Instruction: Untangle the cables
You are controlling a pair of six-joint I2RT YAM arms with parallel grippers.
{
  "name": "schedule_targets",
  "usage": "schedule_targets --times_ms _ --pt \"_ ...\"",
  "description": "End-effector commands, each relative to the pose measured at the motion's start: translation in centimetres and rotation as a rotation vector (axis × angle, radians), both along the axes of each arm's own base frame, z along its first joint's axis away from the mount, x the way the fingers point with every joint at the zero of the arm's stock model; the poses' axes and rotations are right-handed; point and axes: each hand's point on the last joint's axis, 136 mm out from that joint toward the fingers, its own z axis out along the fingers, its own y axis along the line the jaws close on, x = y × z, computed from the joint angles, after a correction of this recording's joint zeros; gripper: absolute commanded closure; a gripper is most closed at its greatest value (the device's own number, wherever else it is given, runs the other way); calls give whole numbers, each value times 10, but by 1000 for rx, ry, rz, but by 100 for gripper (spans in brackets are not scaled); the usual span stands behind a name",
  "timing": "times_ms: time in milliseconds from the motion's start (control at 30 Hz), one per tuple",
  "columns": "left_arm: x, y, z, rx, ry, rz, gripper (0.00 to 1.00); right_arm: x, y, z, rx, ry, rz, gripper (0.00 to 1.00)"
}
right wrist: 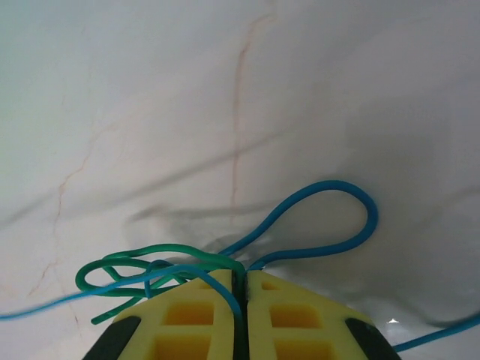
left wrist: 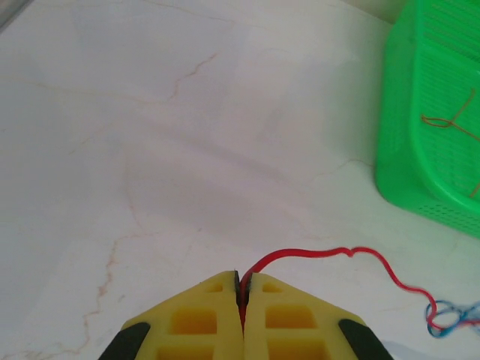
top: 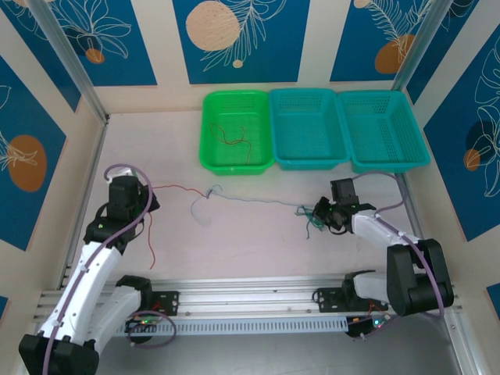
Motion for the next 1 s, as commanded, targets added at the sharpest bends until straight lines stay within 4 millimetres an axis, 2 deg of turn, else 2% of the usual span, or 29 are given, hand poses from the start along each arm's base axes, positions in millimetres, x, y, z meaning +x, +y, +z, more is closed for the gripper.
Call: schedule_targets --times_ms 0,67,100,133,167,233,300,400,467,533,633,733,867,967 --pt "1 6 3 -7 -9 28 100 -10 -10 -4 7 20 -42 100" --pt "11 -22 5 -81 -58 -116 100 -3 14 12 13 -61 113 100" --pt "16 -42 8 -130 -96 -223 100 -2 34 21 8 -104 230 100" --pt "19 -61 13 -186 -134 -313 100 -3 53 29 -11 -136 331 94" --pt "21 -73 14 -228 -151 -370 100 -6 72 36 -23 -164 426 85" --pt "24 -86 16 -283 -163 -429 100 -14 106 50 -38 -208 581 50" --pt "24 -85 11 -279 -136 -418 100 -17 121 63 -73 -240 642 36" --pt "21 -88 13 -273 -135 -442 100 -19 144 91 -77 -330 726 33" --pt "19 -99 29 -319 -198 -496 100 -22 160 106 -71 -394 792 32" --pt "21 -117 54 -408 -308 -557 100 -26 176 112 -50 -431 848 31" --pt "29 -137 89 -430 -437 -600 100 -22 179 105 -43 -416 811 31" --pt "49 -151 116 -286 -510 -597 100 -16 170 99 -67 -386 732 31" --pt "104 -144 139 -119 -591 -426 100 -14 145 97 -114 -356 615 31" --pt "152 -149 147 -77 -619 -355 100 -20 137 98 -104 -346 596 31"
